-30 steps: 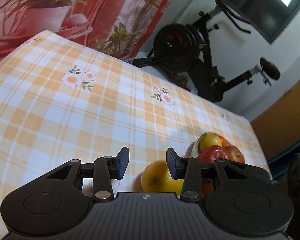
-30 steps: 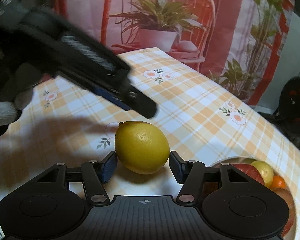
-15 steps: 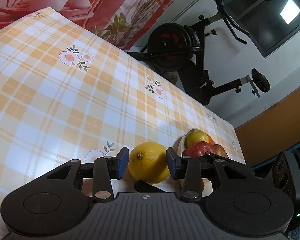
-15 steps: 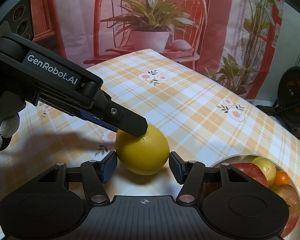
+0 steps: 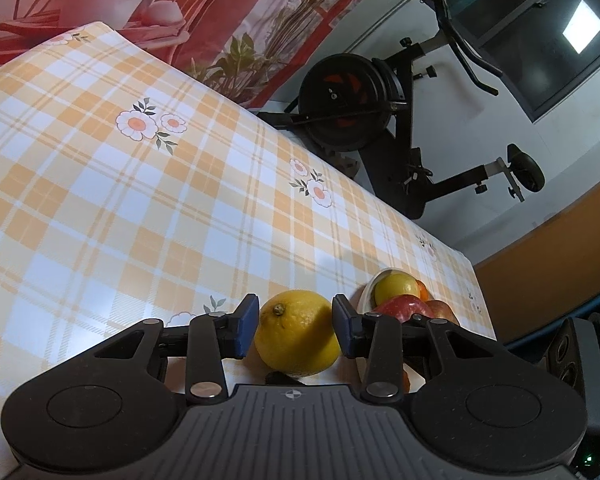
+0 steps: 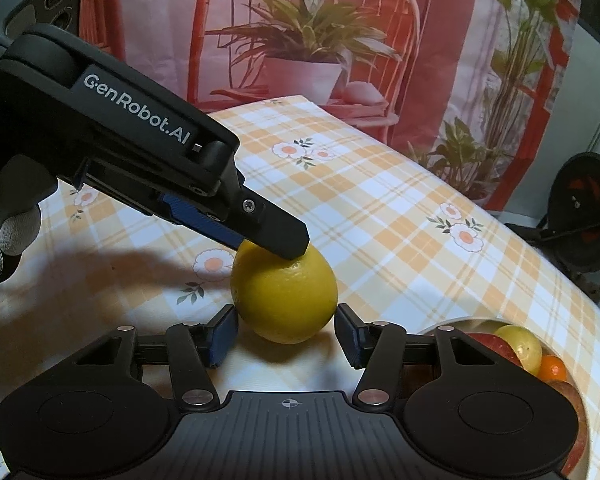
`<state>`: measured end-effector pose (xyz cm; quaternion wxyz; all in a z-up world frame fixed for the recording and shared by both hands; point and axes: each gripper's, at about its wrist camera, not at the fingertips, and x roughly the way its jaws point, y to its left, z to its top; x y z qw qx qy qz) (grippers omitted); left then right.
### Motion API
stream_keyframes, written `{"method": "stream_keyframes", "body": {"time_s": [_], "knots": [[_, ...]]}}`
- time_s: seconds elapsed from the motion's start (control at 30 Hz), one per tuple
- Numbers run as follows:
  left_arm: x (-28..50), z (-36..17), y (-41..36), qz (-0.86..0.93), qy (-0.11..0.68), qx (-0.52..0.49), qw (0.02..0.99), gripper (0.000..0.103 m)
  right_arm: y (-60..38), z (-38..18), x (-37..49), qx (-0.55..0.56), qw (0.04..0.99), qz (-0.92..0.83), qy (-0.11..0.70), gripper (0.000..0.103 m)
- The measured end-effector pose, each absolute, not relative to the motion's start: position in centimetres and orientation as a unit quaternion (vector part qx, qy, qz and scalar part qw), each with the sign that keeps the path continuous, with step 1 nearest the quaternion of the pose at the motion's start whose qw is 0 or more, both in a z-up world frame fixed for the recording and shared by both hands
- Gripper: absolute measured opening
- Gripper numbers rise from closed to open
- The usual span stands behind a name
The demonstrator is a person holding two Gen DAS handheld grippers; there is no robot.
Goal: Organize fruits
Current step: 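Close both grippers on the yellow lemon and lift it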
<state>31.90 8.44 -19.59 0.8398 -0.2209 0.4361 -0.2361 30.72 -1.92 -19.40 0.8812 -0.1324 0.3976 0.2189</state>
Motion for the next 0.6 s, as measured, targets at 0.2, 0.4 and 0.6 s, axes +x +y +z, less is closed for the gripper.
{"method": "stream_keyframes", "body": {"time_s": [0.2, 0.4, 0.6], "knots": [[31.4, -18.5, 8.1, -0.24, 0.431, -0.205, 0.846, 0.041, -2.5, -18.7, 30.1, -0.105, 0.887, 0.222, 0.39, 0.049], [30.5, -16.6, 7.1, -0.249, 0.418, -0.186, 0.854, 0.041, -3.6, -17.1, 28.9, -0.078, 0.899, 0.217, 0.373, 0.049], [29.3, -14.2, 5.1, -0.264, 0.406, -0.159, 0.86, 0.041, -5.3, -15.2, 27.1, -0.051, 0.912, 0.205, 0.352, 0.049]]}}
